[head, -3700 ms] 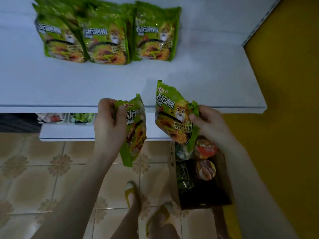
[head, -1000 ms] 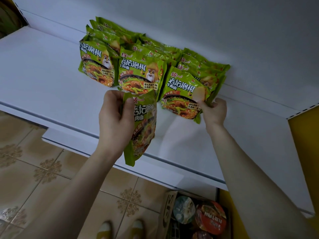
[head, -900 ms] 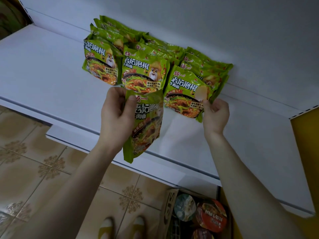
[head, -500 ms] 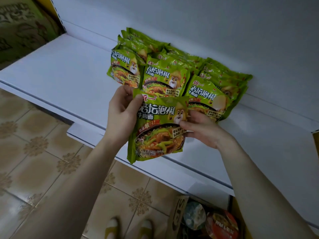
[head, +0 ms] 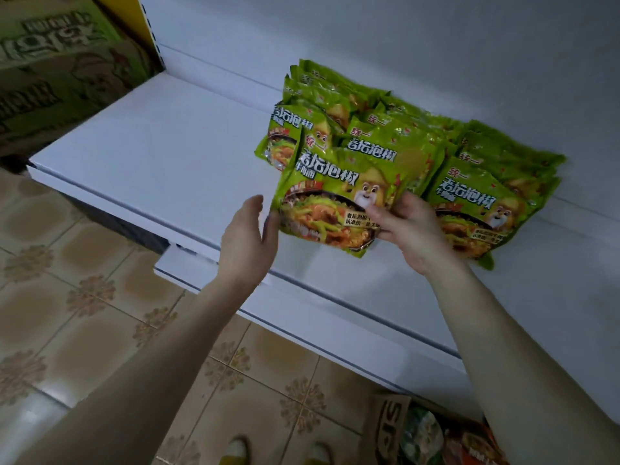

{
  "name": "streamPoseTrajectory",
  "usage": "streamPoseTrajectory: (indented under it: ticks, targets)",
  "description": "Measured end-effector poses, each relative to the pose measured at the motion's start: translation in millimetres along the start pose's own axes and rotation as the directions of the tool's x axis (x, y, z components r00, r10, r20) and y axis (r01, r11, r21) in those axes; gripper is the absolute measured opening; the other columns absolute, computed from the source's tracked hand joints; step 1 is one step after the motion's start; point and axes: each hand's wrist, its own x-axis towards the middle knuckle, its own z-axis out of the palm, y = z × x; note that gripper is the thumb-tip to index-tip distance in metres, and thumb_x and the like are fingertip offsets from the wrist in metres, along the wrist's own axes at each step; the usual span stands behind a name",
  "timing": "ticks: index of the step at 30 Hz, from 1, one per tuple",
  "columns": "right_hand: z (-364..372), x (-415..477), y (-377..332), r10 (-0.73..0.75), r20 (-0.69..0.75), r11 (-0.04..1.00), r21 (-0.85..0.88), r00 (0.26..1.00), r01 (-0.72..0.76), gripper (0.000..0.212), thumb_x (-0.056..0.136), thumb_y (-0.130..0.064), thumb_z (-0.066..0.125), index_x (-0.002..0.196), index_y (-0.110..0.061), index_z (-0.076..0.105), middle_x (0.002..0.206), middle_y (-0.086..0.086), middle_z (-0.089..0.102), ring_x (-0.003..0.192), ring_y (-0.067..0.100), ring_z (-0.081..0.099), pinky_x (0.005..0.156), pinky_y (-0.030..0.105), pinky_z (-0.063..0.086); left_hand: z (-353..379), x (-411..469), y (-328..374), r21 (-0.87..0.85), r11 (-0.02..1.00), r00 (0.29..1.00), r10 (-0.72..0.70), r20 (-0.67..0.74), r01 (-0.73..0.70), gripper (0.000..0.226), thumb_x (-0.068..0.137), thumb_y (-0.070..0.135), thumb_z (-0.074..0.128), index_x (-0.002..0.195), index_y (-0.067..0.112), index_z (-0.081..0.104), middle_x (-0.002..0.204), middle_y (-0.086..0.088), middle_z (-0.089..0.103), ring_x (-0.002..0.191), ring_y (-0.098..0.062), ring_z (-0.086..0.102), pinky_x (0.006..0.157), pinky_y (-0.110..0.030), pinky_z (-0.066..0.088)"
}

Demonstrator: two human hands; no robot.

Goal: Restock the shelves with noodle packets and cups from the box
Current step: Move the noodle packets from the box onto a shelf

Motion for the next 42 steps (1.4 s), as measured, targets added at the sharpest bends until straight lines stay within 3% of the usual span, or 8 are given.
streamPoseTrajectory:
  ticks: [4,8,12,16,24,32,36,42]
  targets:
    - [35.3,33.5,1.1,-0.076,-0.16,0.997,-0.019,0.984,0.074,0.023,0.076,-0.021,0.074,0.094,-0.022,0.06,0.102,0.003,0.068,0.097,0.018,0.065,0.075,0.035,0.054,11.2,21.4,-48.2,0.34,0.91,0.948,0.142,0.284,-0.238,0.049,0.096,0.032,0.038,0.13,-0.003,0.043,0.131,-0.023,0.046,0.12,-0.04,0.042,0.095,-0.046,0.036]
    - [65.8,65.1,7.3,-0.103,-0.253,0.992,-0.091,0.962,0.083,0.042,0.066,-0.035,0.071,0.1,-0.012,0.06,0.103,0.011,0.067,0.096,0.024,0.065,0.076,0.039,0.051,24.2,33.5,-75.2,0.488,0.796,0.903,0.164,0.396,-0.358,0.066,0.086,0.046,0.02,0.121,-0.002,0.049,0.126,-0.025,0.048,0.122,-0.042,0.039,0.09,-0.049,0.035]
    - [84.6,91.1,12.2,-0.11,-0.307,0.991,-0.105,0.945,0.082,0.024,0.079,-0.016,0.071,0.099,-0.011,0.059,0.094,0.007,0.064,0.082,0.018,0.06,0.064,0.025,0.042,34.1,32.5,-85.4,0.519,0.762,0.903,0.2,0.38,-0.387,0.059,0.091,0.041,0.022,0.121,0.0,0.051,0.127,-0.03,0.048,0.123,-0.047,0.04,0.091,-0.055,0.036]
    - [100.8,103.4,12.0,-0.166,-0.38,0.977,-0.191,0.91,0.099,0.03,0.079,-0.011,0.07,0.105,-0.002,0.057,0.095,0.007,0.061,0.084,0.016,0.057,0.062,0.019,0.043,37.5,32.0,-88.0,0.529,0.756,0.908,0.21,0.362,-0.385,0.053,0.091,0.038,0.025,0.12,0.003,0.054,0.127,-0.03,0.05,0.123,-0.045,0.042,0.091,-0.056,0.038]
    - [110.1,106.6,20.2,-0.255,-0.469,0.915,-0.399,0.845,0.055,0.037,0.078,-0.024,0.072,0.102,-0.003,0.054,0.102,0.013,0.062,0.09,0.022,0.056,0.07,0.024,0.038,38.4,31.1,-89.6,0.547,0.743,0.913,0.218,0.346,-0.385,0.054,0.092,0.038,0.023,0.122,0.006,0.053,0.13,-0.026,0.049,0.125,-0.042,0.042,0.095,-0.055,0.037]
    - [113.4,115.8,19.7,-0.243,-0.564,0.921,-0.389,0.789,0.005,0.035,0.078,-0.022,0.071,0.087,-0.008,0.04,0.088,0.007,0.047,0.08,0.019,0.045,0.06,0.024,0.027,39.6,31.6,-90.6,0.543,0.74,0.913,0.26,0.314,-0.397,0.052,0.091,0.037,0.027,0.119,0.005,0.057,0.126,-0.027,0.054,0.121,-0.043,0.047,0.092,-0.056,0.041]
    - [114.7,114.7,21.6,-0.247,-0.579,0.929,-0.368,0.777,0.021,0.038,0.077,-0.023,0.073,0.099,-0.001,0.052,0.092,0.009,0.051,0.085,0.022,0.051,0.065,0.022,0.032,40.2,32.1,-91.6,0.541,0.74,0.914,0.276,0.298,-0.399,0.053,0.091,0.037,0.026,0.12,0.005,0.056,0.127,-0.027,0.053,0.122,-0.043,0.046,0.093,-0.056,0.041]
    - [116.1,111.9,19.7,-0.229,-0.588,0.934,-0.357,0.776,0.005,0.05,0.077,-0.027,0.072,0.113,-0.001,0.048,0.106,0.012,0.058,0.099,0.026,0.057,0.069,0.023,0.036,41.0,32.2,-93.0,0.55,0.732,0.913,0.281,0.296,-0.404,0.053,0.092,0.037,0.025,0.121,0.005,0.055,0.128,-0.027,0.051,0.123,-0.043,0.045,0.094,-0.056,0.04]
